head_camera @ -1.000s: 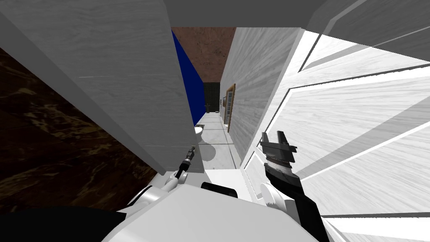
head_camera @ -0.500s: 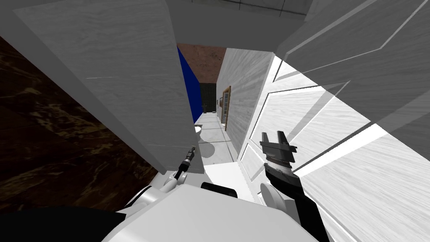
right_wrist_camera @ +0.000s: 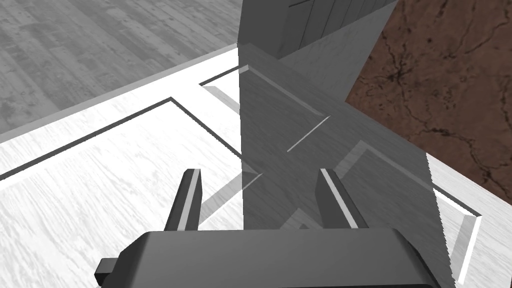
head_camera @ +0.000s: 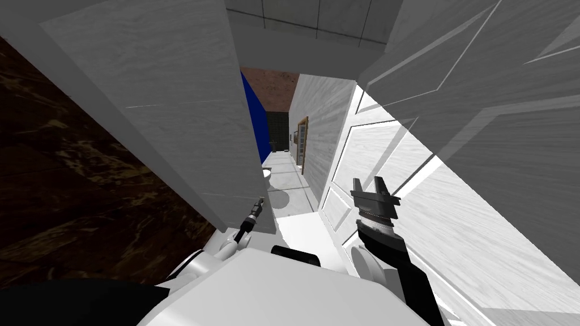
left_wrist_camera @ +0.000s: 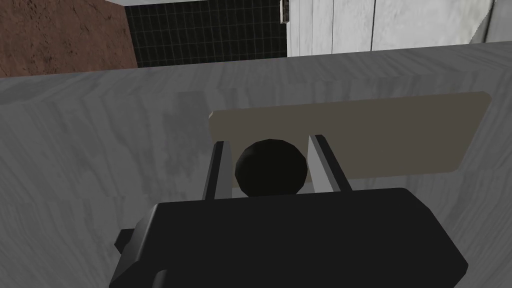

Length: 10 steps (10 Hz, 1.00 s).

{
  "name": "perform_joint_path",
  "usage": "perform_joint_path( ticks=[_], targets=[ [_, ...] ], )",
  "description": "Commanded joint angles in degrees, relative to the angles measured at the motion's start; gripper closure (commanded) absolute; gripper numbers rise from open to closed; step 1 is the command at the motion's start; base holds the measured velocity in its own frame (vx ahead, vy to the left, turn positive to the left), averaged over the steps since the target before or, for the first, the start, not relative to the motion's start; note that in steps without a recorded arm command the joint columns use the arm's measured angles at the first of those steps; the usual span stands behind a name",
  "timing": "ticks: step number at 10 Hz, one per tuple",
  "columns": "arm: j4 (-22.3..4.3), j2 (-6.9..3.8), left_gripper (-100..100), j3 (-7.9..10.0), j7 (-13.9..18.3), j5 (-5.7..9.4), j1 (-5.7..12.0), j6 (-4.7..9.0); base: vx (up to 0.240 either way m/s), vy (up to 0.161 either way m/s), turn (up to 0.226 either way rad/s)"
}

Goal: Pull the door open

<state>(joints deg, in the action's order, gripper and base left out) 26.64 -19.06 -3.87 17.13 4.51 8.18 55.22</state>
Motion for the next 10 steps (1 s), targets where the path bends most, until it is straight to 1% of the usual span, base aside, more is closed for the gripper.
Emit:
perform_joint_path(
  ticks=[1, 3, 6, 7, 8, 9, 10],
  targets=[
    [-0.43, -0.79, 100, -0.98, 1.2, -0.61, -0.45, 1.34, -0.23, 0.063, -0.093],
    [-0.21, -1.83, 100, -2.28, 2.71, -1.4, -1.15, 2.65, -0.201, 0.044, -0.059],
    [0.12, -3.31, 100, -4.15, 4.87, -2.54, -2.15, 4.53, -0.229, 0.085, -0.072],
    [0.0, -2.75, 100, -4.03, 4.41, -2.46, -1.83, 4.07, -0.106, 0.025, -0.021],
    [-0.42, -3.76, 100, -5.09, 5.64, -3.09, -3.06, 6.38, -0.128, 0.058, -0.094],
    [-0.42, -3.76, 100, -5.09, 5.64, -3.09, -3.06, 6.38, -0.14, 0.065, -0.064],
    [-0.54, -4.59, 100, -5.72, 6.43, -3.45, -3.83, 7.93, -0.13, 0.04, -0.069]
  ],
)
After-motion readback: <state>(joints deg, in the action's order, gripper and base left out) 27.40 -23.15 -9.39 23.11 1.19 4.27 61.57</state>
